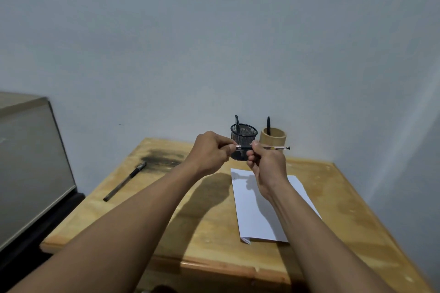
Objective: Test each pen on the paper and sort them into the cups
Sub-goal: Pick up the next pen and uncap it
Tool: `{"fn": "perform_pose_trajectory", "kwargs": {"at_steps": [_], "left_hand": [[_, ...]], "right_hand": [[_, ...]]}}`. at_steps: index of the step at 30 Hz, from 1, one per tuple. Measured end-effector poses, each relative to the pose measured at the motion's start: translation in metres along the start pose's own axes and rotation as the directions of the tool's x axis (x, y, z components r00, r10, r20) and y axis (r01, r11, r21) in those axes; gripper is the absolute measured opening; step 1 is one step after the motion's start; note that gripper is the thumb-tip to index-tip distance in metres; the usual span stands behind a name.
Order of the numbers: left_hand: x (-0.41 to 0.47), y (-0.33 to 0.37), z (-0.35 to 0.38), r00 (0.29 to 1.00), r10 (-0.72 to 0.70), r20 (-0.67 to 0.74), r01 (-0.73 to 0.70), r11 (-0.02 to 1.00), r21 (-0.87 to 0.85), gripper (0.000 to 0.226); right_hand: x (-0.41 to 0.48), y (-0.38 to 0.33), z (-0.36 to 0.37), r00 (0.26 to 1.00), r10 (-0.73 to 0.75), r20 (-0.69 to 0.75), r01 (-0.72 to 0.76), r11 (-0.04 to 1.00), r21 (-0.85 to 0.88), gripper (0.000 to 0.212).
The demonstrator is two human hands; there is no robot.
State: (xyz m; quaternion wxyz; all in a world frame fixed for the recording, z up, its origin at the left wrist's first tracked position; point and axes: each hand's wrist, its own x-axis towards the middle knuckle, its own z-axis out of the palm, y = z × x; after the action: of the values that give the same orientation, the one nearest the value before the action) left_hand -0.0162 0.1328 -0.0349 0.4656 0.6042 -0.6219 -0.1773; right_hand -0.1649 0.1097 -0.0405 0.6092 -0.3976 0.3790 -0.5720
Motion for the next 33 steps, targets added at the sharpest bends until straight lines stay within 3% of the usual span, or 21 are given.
{"fn": "perform_pose_trajectory", "kwargs": {"at_steps": [4, 8, 13, 18, 26, 30, 33], "left_hand": [[-0.007, 0.001, 0.005, 0.997, 0.053, -0.049, -0.049, 0.997, 0.067, 0.015], [-0.006, -0.002, 0.006, 0.999, -0.029, -0.018, 0.029, 1.0, -0.001, 0.016], [-0.003, 0.0, 0.012, 0.999, 0.029, -0.032, -0.026, 0.996, 0.08, 0.016], [-0.003, 0.0, 0.021, 0.999, -0.036, -0.033, 0.037, 0.999, 0.04, 0.017], [0.004, -0.003, 0.021, 0.992, -0.114, 0.048, 0.119, 0.987, -0.111, 0.015], [-0.002, 0.0, 0.022, 1.0, 0.002, -0.001, -0.002, 0.997, 0.083, 0.015], [-0.001, -0.007, 0.024, 0.999, -0.049, 0.02, 0.049, 0.999, 0.013, 0.015]], "right_hand": [[-0.001, 0.006, 0.003, 0.996, 0.054, -0.073, -0.051, 0.998, 0.036, 0.019], [0.001, 0.004, 0.0, 0.998, 0.035, -0.054, -0.036, 0.999, -0.009, 0.019], [0.0, 0.004, -0.003, 0.989, 0.113, -0.093, -0.108, 0.993, 0.053, 0.011], [0.005, 0.004, -0.006, 0.979, 0.139, -0.146, -0.137, 0.99, 0.024, 0.01], [0.007, 0.009, -0.015, 0.993, 0.01, -0.116, -0.019, 0.997, -0.073, 0.013], [0.005, 0.009, -0.014, 0.98, 0.144, -0.134, -0.138, 0.989, 0.052, 0.01], [0.007, 0.007, -0.015, 0.978, 0.173, -0.118, -0.169, 0.985, 0.045, 0.009]]}}
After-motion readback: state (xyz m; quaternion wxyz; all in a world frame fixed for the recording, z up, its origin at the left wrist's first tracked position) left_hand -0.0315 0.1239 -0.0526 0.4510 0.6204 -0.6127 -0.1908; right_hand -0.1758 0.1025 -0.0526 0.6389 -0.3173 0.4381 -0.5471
